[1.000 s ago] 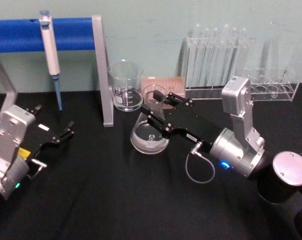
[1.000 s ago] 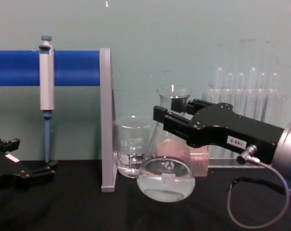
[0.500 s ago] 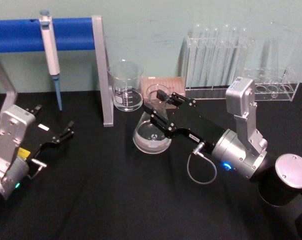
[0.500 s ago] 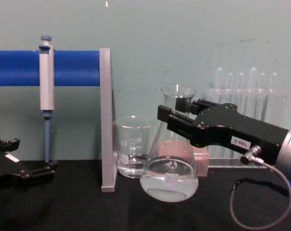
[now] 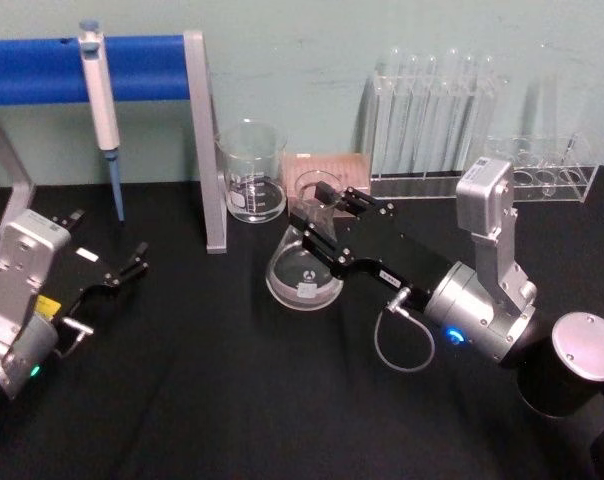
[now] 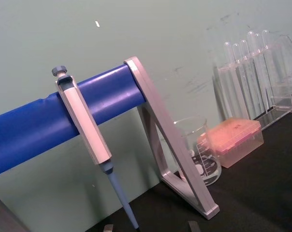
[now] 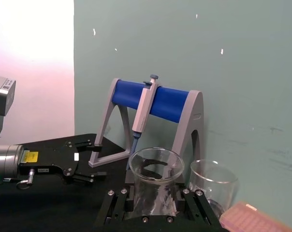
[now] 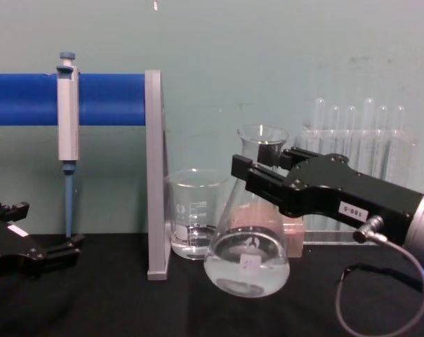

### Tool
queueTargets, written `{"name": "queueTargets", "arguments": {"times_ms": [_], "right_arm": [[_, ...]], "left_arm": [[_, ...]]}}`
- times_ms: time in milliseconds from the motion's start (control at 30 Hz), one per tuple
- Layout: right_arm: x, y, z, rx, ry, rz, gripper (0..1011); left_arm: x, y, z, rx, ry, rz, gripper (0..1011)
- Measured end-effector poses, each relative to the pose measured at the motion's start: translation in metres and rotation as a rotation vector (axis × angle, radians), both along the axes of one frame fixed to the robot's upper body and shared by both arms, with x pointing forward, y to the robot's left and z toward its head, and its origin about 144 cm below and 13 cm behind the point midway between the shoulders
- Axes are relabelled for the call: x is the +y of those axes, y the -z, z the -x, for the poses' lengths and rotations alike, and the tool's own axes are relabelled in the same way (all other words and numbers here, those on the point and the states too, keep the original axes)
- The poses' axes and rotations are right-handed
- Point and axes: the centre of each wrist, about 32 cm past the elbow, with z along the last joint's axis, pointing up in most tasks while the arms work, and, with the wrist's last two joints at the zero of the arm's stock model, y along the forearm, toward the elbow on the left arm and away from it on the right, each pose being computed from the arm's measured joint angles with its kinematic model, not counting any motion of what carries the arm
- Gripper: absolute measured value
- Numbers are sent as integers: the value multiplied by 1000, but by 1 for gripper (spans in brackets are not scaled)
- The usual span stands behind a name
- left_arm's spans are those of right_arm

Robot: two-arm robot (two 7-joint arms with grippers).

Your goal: Grasp the erlenmeyer flask with one hand, shake it three times, then place it back.

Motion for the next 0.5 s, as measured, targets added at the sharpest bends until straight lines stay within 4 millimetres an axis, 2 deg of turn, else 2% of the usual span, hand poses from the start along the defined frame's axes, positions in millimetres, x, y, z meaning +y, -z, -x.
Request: {"name": "queueTargets", "arguments": {"times_ms": [500], "right_arm": [[1,1,2,1,9,-7,451]], "left_arm": [[0,0,0,0,0,0,1001]]}}
